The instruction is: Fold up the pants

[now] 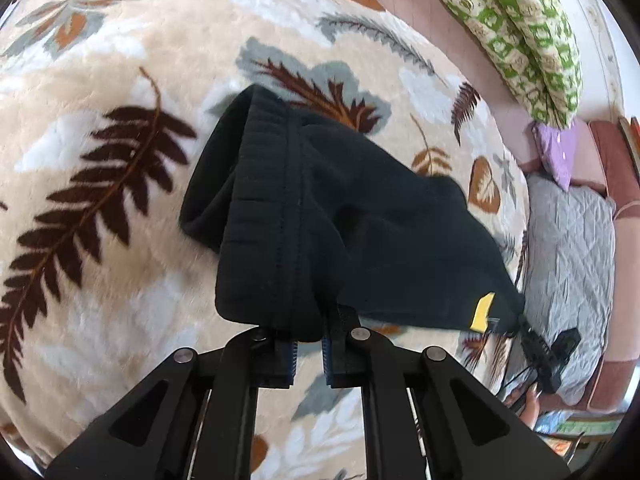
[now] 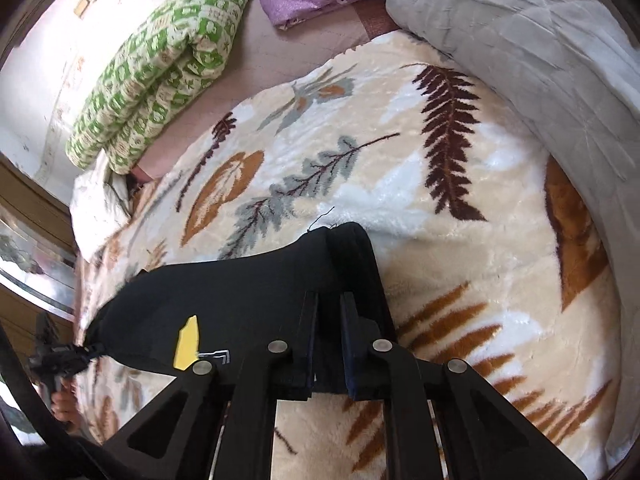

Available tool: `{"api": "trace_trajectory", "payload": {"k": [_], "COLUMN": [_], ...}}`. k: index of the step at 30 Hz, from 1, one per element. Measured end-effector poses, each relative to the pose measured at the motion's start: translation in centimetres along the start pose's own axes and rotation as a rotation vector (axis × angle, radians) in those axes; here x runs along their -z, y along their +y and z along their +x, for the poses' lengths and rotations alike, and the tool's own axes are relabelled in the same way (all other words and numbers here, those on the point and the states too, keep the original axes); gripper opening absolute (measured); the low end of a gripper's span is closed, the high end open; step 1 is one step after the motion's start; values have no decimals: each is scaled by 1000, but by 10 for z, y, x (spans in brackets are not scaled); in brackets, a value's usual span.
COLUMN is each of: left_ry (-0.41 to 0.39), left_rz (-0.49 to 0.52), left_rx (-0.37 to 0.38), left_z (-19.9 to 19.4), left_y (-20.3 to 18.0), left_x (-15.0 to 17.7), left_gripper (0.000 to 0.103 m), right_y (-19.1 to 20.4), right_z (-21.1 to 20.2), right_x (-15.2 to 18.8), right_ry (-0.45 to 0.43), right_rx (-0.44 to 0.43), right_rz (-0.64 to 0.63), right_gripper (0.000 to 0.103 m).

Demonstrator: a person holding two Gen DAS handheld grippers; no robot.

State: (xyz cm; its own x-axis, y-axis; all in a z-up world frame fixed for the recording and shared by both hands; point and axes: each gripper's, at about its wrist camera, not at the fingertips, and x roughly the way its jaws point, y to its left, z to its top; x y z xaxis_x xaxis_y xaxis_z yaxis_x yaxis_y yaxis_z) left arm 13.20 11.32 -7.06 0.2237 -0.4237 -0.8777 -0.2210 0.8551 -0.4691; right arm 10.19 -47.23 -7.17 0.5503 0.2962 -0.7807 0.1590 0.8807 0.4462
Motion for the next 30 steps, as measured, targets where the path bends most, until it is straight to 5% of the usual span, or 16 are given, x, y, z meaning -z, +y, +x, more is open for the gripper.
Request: {"api": "trace_trajectory", "payload": {"k": [7,12,14,17,22,23,26,30], "left_ry": [77,81,76,82,9,-23,-77,-58], "left_rz": [-59,20,45,98,192,217,269,301], "left_rx": [2,13,27,44,57,25,-54,-68], "left_z": [18,12,0,-17,-55,-62,-70,-60], "left_y": [22,16,13,5,-12,-17,-24,-23], "left_x": [-13,-8,-3,7,5,-3,-35,-75], "left_gripper": [8,11,15,15,15,18,52,53], "right_y": [-32,-42,-38,-25,11,20,58,115], "right_z": [-13,-10,-15,-18,-17,-14,2,29], "right_x": [-1,0,-2,-8,-12,-13,-18,-26], "right_ry": [-56,-23,-42,-28,-10,1,62,131], "right_rx": [-22,42,14,-59,-154,-172,-193,-231], "right_rz": [119,134,133,112,62,49,-40,-163], "right_gripper": [7,12,13,31,36,40,47,50]}}
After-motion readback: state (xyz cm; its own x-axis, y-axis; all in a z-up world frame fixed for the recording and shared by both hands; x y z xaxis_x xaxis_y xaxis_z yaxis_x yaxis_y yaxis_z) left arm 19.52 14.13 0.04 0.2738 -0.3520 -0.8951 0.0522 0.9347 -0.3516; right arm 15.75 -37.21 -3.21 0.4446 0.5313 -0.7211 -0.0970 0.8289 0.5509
